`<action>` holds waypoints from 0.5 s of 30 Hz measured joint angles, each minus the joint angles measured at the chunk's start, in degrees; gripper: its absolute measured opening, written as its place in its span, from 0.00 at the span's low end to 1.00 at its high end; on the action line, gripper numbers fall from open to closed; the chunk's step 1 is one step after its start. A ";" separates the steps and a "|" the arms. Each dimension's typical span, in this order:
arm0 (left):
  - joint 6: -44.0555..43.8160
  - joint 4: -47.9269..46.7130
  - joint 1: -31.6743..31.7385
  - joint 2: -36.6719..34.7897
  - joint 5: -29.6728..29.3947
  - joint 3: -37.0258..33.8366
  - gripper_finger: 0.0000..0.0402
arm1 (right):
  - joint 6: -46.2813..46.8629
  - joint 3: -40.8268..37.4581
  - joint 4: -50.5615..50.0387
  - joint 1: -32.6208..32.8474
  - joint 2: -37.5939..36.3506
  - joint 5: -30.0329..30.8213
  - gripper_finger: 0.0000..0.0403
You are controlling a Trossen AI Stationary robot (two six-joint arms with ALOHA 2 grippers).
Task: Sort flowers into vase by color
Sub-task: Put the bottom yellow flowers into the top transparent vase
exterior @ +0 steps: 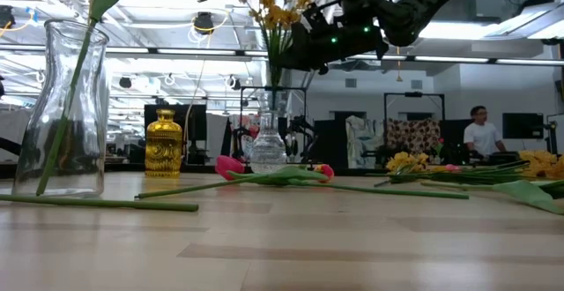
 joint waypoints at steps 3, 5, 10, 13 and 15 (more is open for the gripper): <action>-0.02 0.01 0.00 0.00 0.00 0.00 0.48 | 0.00 0.00 -0.99 0.00 0.00 0.01 0.14; -0.04 0.00 0.00 0.00 0.00 0.00 0.48 | 0.00 0.00 -1.31 0.00 0.00 0.01 0.14; -0.15 0.00 0.00 0.00 0.02 0.00 0.48 | 0.02 0.00 -1.41 0.00 0.00 0.03 0.14; -0.17 0.00 0.00 0.00 0.02 0.00 0.48 | 0.02 0.00 -1.30 0.00 0.00 0.03 0.14; -0.17 0.00 0.00 0.00 0.02 0.00 0.48 | 0.02 0.00 -1.36 0.00 0.00 0.03 0.14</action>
